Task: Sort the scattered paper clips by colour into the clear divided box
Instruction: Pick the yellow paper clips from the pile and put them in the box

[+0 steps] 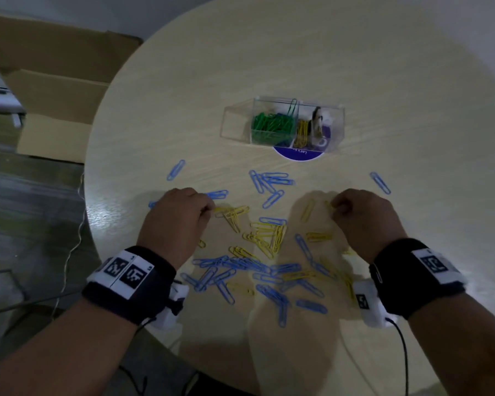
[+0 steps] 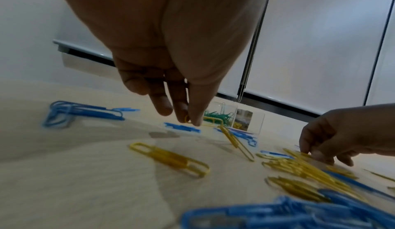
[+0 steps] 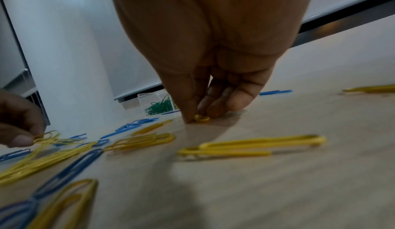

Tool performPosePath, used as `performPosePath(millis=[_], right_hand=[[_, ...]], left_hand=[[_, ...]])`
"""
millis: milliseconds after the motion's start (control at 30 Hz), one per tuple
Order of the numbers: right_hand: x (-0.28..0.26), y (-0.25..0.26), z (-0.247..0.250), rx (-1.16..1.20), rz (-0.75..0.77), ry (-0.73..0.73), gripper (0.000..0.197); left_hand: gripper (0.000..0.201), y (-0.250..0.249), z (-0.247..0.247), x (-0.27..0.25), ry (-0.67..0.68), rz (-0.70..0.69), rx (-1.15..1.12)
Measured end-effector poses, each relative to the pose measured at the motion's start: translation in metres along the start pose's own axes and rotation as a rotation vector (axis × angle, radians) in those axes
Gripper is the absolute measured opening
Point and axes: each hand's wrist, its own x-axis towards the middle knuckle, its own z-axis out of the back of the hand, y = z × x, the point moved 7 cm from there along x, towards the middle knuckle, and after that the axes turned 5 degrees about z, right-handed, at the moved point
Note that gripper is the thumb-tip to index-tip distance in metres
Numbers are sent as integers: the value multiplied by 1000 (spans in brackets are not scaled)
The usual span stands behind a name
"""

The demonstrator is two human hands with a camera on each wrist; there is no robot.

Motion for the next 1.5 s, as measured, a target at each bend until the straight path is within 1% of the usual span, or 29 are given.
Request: performPosePath(millis=[67,167,233,267,333,400,467,500,567,633,700,800,867,967,1067,1100,1167,1233,1267,1333,1367,1433,1500], right_hand=[[-2,-1,-1,28,-11,18,14],[-7,-4,0,56,-5,33,13],[-12,-3,1,73,48,65,13],[-16,-1,0,88,90,87,16],[-24,5,-3,79,188,142,29],[-31,9,-11,32,253,191,40],[-32,11,-16,11,266,193,37],[-32,12,-17,14,264,185,33],[-32,12,-17,25,247,164,24],[-34,13,-15,39,216,152,20],[-35,14,-15,25,198,159,18],[-36,15,-15,-8,165,176,14],[-36,15,-15,-13,161,184,13],[-35,20,-16,-24,195,193,10],[-36,26,-11,-70,245,178,10],[-37,26,-9,-65,254,169,11],[-37,24,-4,-16,238,144,12],[-37,18,1,69,191,108,13],[-35,15,4,121,163,77,14],[-31,10,14,218,113,3,17],[-27,8,20,259,97,-39,18],[-17,5,32,326,71,-101,19],[-7,4,43,370,50,-135,18]], left_hand=[[6,-8,4,6,3,-20,20],[16,-12,0,16,90,21,84],[27,-14,-5,16,141,66,48],[31,-17,-7,15,143,72,25],[43,-23,-10,11,134,59,21],[55,-26,-15,9,133,49,31],[60,-28,-19,9,110,83,27],[58,-29,-19,10,102,114,21],[48,-34,-22,11,121,159,22],[34,-38,-26,9,145,161,-15],[25,-35,-27,9,130,175,-89],[22,-25,-25,9,105,240,-160],[18,-24,-25,11,106,252,-177],[15,-25,-26,12,112,233,-165],[14,-25,-21,12,58,194,-215],[14,-24,-17,12,32,200,-280],[15,-20,-7,15,-8,283,-502],[16,-21,3,22,-31,373,-726],[17,-26,9,28,-39,378,-809],[19,-40,18,44,-41,346,-898],[18,-48,21,54,-36,322,-898],[15,-65,25,76,-36,261,-847],[16,-82,27,100,-63,195,-746]])
